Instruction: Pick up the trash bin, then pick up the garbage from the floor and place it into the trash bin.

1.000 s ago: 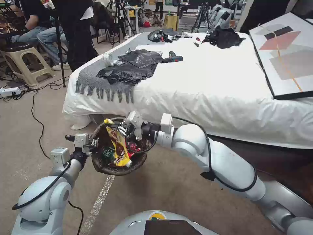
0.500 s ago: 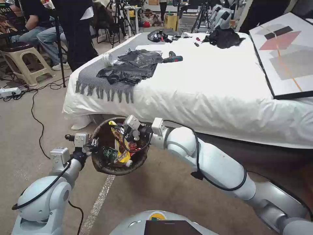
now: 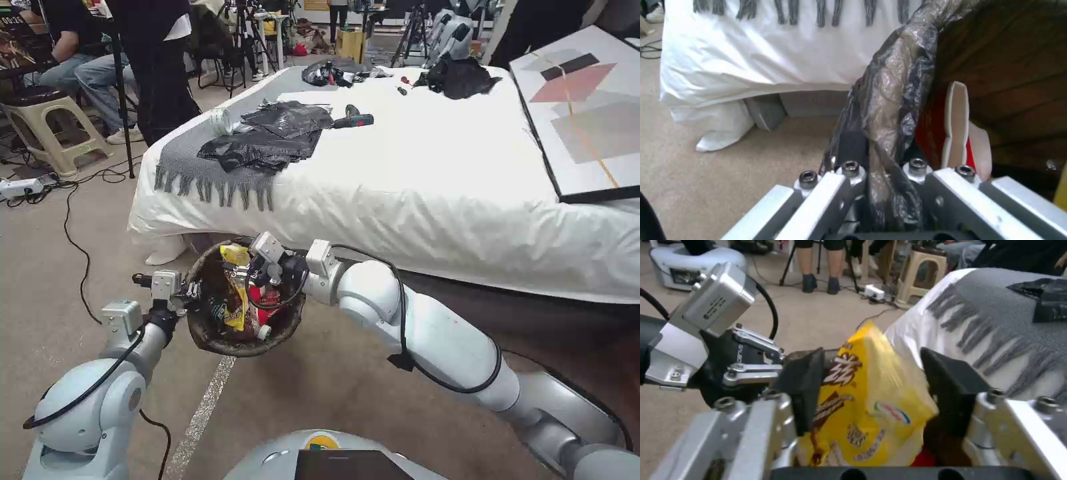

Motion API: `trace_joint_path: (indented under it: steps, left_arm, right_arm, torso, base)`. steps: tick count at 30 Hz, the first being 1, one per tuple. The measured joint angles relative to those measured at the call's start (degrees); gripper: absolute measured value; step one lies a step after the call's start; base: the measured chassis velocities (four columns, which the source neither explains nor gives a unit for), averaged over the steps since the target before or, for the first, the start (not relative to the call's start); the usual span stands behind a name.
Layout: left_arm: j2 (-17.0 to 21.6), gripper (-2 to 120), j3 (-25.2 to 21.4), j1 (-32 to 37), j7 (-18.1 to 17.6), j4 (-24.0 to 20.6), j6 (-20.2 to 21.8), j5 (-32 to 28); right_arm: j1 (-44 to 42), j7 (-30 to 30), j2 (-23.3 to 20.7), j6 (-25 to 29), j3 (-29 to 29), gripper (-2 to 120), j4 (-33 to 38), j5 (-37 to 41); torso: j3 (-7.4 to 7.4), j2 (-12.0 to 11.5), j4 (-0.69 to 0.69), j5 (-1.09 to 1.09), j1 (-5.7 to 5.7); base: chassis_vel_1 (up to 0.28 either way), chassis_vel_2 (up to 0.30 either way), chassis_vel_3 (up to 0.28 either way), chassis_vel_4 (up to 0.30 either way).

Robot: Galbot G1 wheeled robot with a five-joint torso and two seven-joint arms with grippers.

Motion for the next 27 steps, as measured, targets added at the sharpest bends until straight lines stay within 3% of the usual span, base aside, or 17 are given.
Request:
trace_joint_path:
  steps: [4,12,19,27]
  left_arm:
    - [0.0,3,-0.1,0.0,0.0,0.0,0.0,0.0]
    - [0.0,3,-0.1,-0.1,-0.1,-0.2,0.0,-0.1]
    - [0.0,3,0.1,-0.2,-0.1,-0.3,0.0,-0.1]
    - [-0.1,3,0.0,-0.1,-0.2,-0.3,0.0,-0.1]
  right_arm:
    - [-0.3,0.9,-0.7,-0.2,0.4,76,0.8,0.4]
    - [-1.1,1.9,-1.4,-0.1,1.8,99,1.6,0.5]
    - [-2.0,2.2,-2.0,-0.1,2.8,100,2.2,0.5]
    - [-3.5,3.4,-2.6,0.1,7.8,100,5.3,1.5]
  torso:
    - [0.00,0.0,0.00,0.00,0.00]
    - [0.00,0.0,0.00,0.00,0.00]
    - [0.00,0.0,0.00,0.00,0.00]
    - [0.00,0.0,0.01,0.00,0.00]
  base:
    - [0.000,0.000,0.000,0.000]
    - [0.000,0.000,0.000,0.000]
    - [0.000,0.000,0.000,0.000]
    - [0.000,0.000,0.000,0.000]
